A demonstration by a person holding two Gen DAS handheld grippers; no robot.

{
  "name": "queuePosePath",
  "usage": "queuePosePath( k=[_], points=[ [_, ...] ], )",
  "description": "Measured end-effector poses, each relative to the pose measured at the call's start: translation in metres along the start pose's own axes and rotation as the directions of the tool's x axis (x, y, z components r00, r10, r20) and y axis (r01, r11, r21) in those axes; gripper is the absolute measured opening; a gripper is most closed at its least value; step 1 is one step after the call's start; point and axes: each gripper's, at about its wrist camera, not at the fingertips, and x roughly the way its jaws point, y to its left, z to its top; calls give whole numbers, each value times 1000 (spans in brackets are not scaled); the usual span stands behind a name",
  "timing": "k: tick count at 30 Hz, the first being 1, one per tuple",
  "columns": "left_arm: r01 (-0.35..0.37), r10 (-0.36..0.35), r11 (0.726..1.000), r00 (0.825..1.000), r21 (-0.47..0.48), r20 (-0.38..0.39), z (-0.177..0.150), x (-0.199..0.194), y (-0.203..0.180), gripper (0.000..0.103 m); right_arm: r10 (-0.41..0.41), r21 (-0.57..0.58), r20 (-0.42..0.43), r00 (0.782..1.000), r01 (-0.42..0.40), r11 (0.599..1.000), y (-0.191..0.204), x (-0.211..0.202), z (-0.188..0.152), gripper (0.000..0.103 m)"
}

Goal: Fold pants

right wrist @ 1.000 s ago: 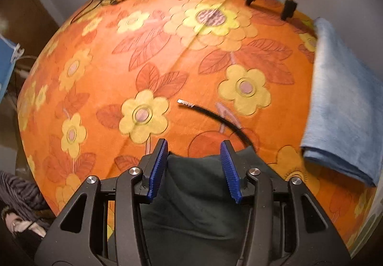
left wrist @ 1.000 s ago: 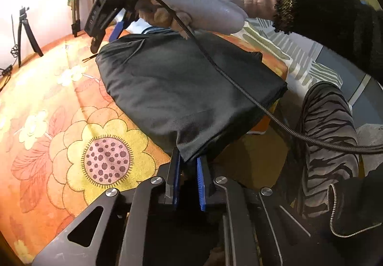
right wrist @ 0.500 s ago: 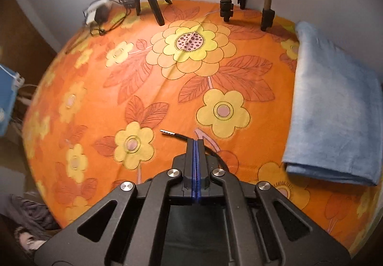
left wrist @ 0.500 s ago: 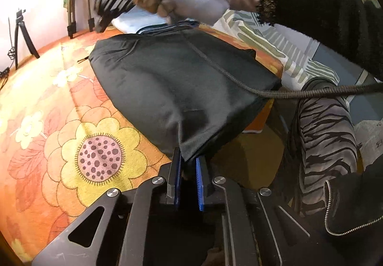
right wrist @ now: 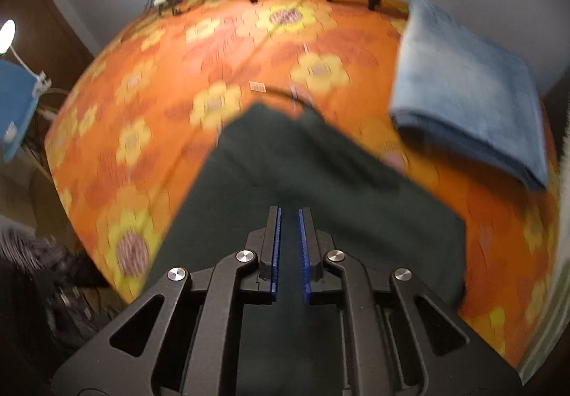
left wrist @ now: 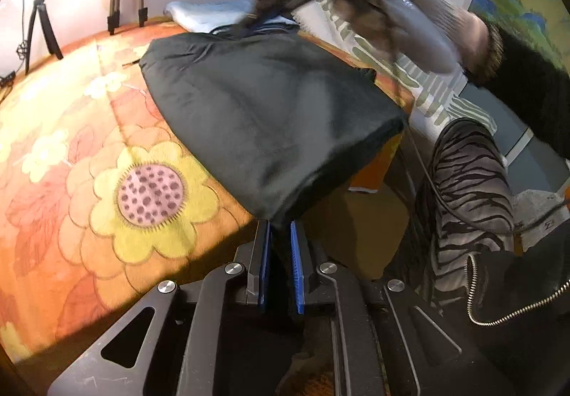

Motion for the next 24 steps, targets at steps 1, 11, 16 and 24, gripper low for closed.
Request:
queuePosePath(
  k=[1, 11, 16, 24],
  points=[
    [5, -5, 1000, 1000, 3, 0, 0, -1, -2, 10, -19, 7, -1, 1000, 19, 1000, -1, -5, -11, 13],
    [-20, 19, 1000, 994, 10, 108, 35, -30, 1, 10, -3, 354, 10, 1000, -1, 935, -61, -64, -131, 48],
    [-63, 61, 998, 995, 18, 74, 61, -16, 13, 10, 106, 434, -21, 994, -86, 897, -56, -52, -168, 48],
    [-45, 45, 997, 999, -56, -13, 70, 21, 33, 19, 146, 462, 6, 989, -132, 877, -50, -39, -174, 7]
  ],
)
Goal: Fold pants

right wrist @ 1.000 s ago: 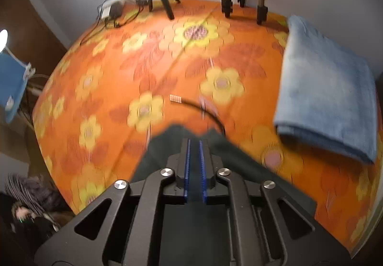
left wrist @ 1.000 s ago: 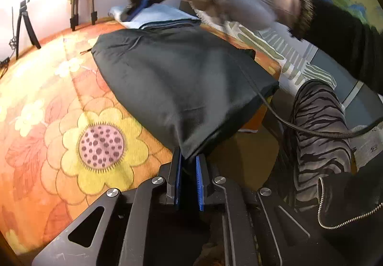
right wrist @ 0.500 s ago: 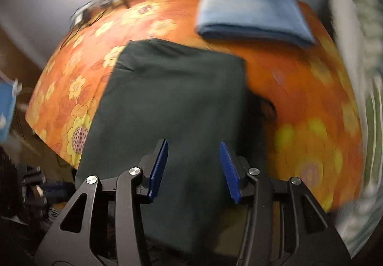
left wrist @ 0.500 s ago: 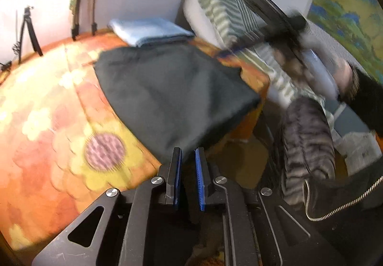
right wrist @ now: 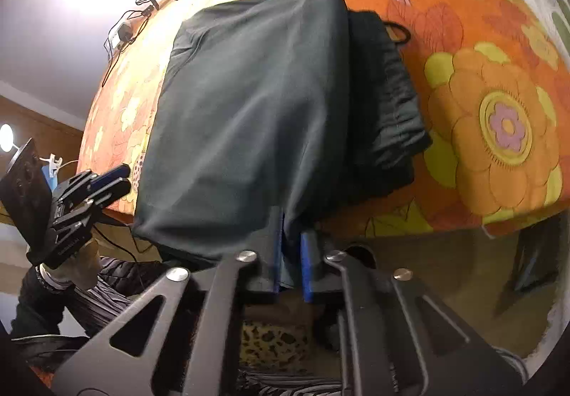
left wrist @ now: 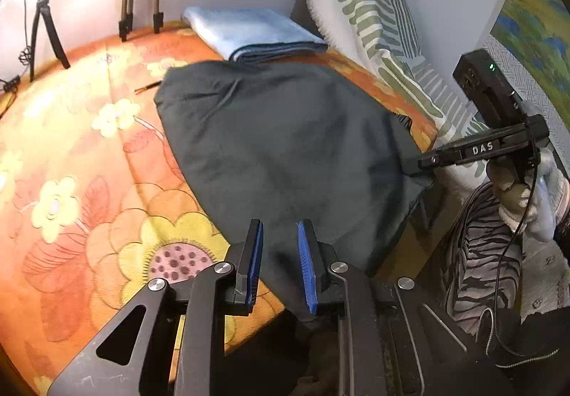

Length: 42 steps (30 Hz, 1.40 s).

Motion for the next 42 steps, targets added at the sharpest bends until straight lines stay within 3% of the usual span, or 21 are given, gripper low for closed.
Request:
queuePosePath(
  k=[5, 9, 11, 15, 20, 23, 24, 25, 26, 27, 28, 32, 35, 39, 42],
  points=[
    [19, -18, 999, 999, 48, -28, -3, 14, -24, 19, -159, -34, 26, 987, 160, 987, -7, -12, 10, 5],
    [30, -25, 996, 998, 88, -62, -12, 21, -37, 19, -149, -56, -23, 989, 147, 988, -11, -21, 10, 8],
    [37, -32, 996, 998, 77, -60, -10, 18, -37, 19, -192, -79, 57, 980, 196, 977, -5, -40, 14, 13],
    [26, -26, 997, 1000, 67, -1, 4, 3, -30, 19, -109, -93, 192, 975, 129, 987, 9, -67, 36, 13],
    [-33, 31, 999, 999, 37, 39, 31, 6, -15, 19, -19, -177, 247, 969, 65, 982, 50, -41, 87, 13],
    [-34, 36, 997, 999, -63, 24, 39, 13, 8, 19, -66, -218, 248, 966, 122, 968, 66, -17, 107, 13],
    [-39, 41, 995, 999, -93, 16, 40, 14, 16, 27, -87, -225, 238, 967, 142, 964, 68, -8, 110, 14],
    [-51, 53, 991, 999, -125, 9, 41, 16, 26, 34, -98, -223, 226, 969, 149, 963, 66, -2, 112, 21],
    [-58, 60, 988, 998, -144, 10, 41, 16, 32, 49, -110, -213, 213, 971, 156, 965, 61, 2, 114, 37],
    [-64, 67, 982, 998, -180, 13, 42, 16, 41, 55, -123, -198, 209, 970, 166, 966, 55, 6, 115, 43],
    [-60, 64, 977, 998, -204, 14, 43, 17, 48, 55, -126, -188, 207, 970, 166, 968, 48, 8, 114, 48],
    [-49, 55, 963, 998, -265, 16, 51, 29, 69, 55, -109, -145, 149, 983, 130, 981, 19, 20, 115, 48],
    [-91, 94, 963, 996, -256, -1, 58, 44, 74, 55, -160, -149, 147, 976, 181, 972, 12, 26, 116, 48],
    [-107, 106, 957, 994, -269, -16, 62, 51, 80, 55, -152, -134, 182, 971, 178, 975, 3, 8, 117, 48],
    [-100, 101, 952, 995, -291, -12, 65, 49, 85, 55, -133, -47, 210, 969, 146, 988, -23, -9, 121, 63]
  ],
)
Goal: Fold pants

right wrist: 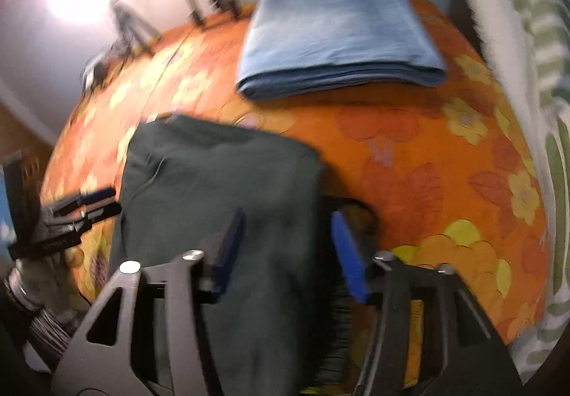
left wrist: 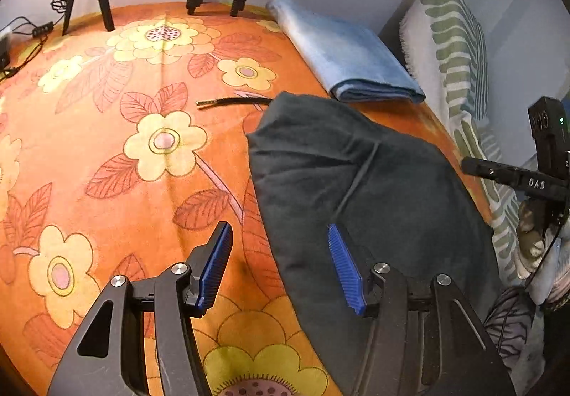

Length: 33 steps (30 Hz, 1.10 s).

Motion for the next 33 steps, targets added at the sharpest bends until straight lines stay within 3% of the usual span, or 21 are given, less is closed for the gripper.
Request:
queuePosePath(
  k=[2, 6, 9, 14, 22, 24, 28, 31, 33],
  points=[
    [9, -9, 1000, 1000, -16, -9, 4, 3, 1, 55, 47, 89, -3, 999, -47, 995, -26, -2, 4, 71],
    [25, -26, 999, 999, -40, -34, 9, 11, 1, 55, 191, 190, -82, 978, -173, 967, -51, 17, 2, 71],
    [23, -24, 999, 999, -36, -42, 11, 15, -2, 55, 244, 206, -122, 962, -216, 954, -52, 32, -4, 71],
    [16, -17, 999, 999, -38, -48, 12, 21, -4, 55, 242, 204, -139, 960, -211, 956, -49, 47, -13, 71],
    [12, -13, 999, 999, -34, -34, 17, 26, -6, 55, 277, 211, -97, 956, -253, 944, -59, 49, -11, 73],
    [20, -21, 999, 999, -35, -26, 15, 25, -5, 55, 311, 212, -95, 945, -286, 934, -60, 49, -13, 73],
    [45, -46, 997, 999, -57, -18, 15, 25, -4, 53, 297, 168, -96, 950, -279, 946, -53, 49, -14, 71],
    [44, -44, 998, 999, -54, -14, 15, 26, -4, 43, 304, 151, -102, 947, -287, 946, -50, 51, -15, 57],
    [42, -43, 997, 999, -57, -9, 15, 27, -5, 31, 274, 123, -94, 957, -262, 957, -45, 50, -17, 54]
  ],
)
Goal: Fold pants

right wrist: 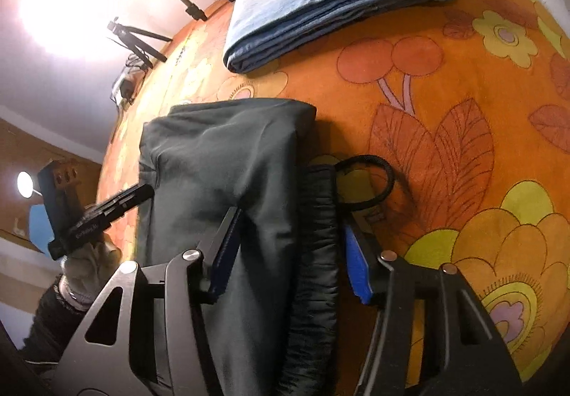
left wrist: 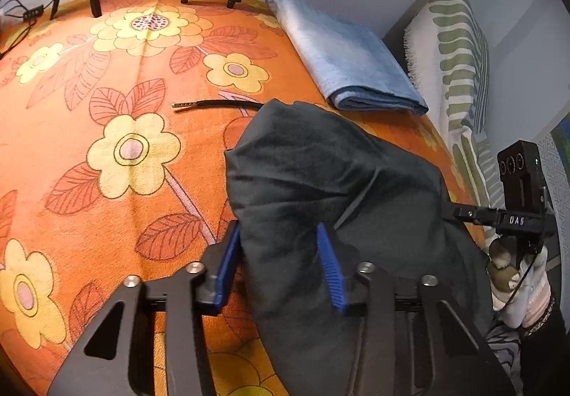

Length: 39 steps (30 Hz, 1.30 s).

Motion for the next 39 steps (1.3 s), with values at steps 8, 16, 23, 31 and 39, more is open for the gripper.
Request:
queuePosePath(
  k=[8, 16, 23, 31, 39],
  points=[
    [-22, 21, 999, 999, 25, 25, -4, 2, -7, 12, -13, -8, 26, 1000, 13, 1000, -1, -3, -4, 37],
    [-39, 37, 999, 998, 30, 52, -5, 4, -11, 8, -47, -51, 63, 997, 50, 997, 9, 1, -9, 45],
    [-25, 23, 999, 996, 25, 84, -5, -3, -18, 6, -58, -29, 129, 990, 63, 998, 14, -16, -15, 18],
    [-9, 4, 999, 995, 43, 98, 0, -15, -21, 5, -74, -75, 176, 982, 88, 993, 33, -30, -22, 12],
    [12, -21, 997, 992, 72, 127, 1, -26, -27, 5, -100, -85, 219, 971, 121, 989, 46, -40, -30, 11]
  ],
)
